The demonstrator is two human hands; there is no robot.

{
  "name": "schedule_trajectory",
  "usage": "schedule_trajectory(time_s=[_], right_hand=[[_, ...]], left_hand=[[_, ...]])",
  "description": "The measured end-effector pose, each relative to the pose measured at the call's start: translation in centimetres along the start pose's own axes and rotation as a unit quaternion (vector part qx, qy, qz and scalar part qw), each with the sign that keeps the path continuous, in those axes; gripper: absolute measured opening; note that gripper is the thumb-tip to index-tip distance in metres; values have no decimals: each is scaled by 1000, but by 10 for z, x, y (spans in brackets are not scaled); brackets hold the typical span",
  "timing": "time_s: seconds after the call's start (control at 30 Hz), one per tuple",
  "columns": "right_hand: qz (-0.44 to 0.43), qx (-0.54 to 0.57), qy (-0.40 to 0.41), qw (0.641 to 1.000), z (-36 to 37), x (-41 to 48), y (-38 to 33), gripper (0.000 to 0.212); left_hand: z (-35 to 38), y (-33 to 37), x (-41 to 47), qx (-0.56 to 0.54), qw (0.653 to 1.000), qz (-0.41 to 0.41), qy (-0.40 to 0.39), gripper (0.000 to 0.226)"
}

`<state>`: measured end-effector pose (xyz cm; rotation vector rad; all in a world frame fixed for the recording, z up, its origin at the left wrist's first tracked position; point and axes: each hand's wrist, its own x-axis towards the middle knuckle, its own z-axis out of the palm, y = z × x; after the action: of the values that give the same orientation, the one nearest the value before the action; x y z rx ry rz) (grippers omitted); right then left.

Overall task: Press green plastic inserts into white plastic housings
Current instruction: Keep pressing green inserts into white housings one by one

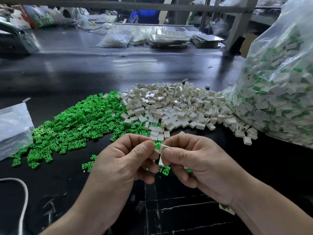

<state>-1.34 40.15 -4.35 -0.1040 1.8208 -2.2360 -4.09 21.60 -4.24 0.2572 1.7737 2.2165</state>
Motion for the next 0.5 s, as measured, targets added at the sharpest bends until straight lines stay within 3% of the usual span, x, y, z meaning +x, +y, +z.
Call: schedule_trajectory(time_s=[0.3, 0.5], right_hand=[[-68, -151, 40, 985, 7, -3, 5, 16], [-4, -196, 4, 980, 6, -5, -2, 17]], left_hand=[[3, -1, 0, 44, 999, 15, -11, 19], [-3, 2, 2, 46, 995, -61, -68, 26]])
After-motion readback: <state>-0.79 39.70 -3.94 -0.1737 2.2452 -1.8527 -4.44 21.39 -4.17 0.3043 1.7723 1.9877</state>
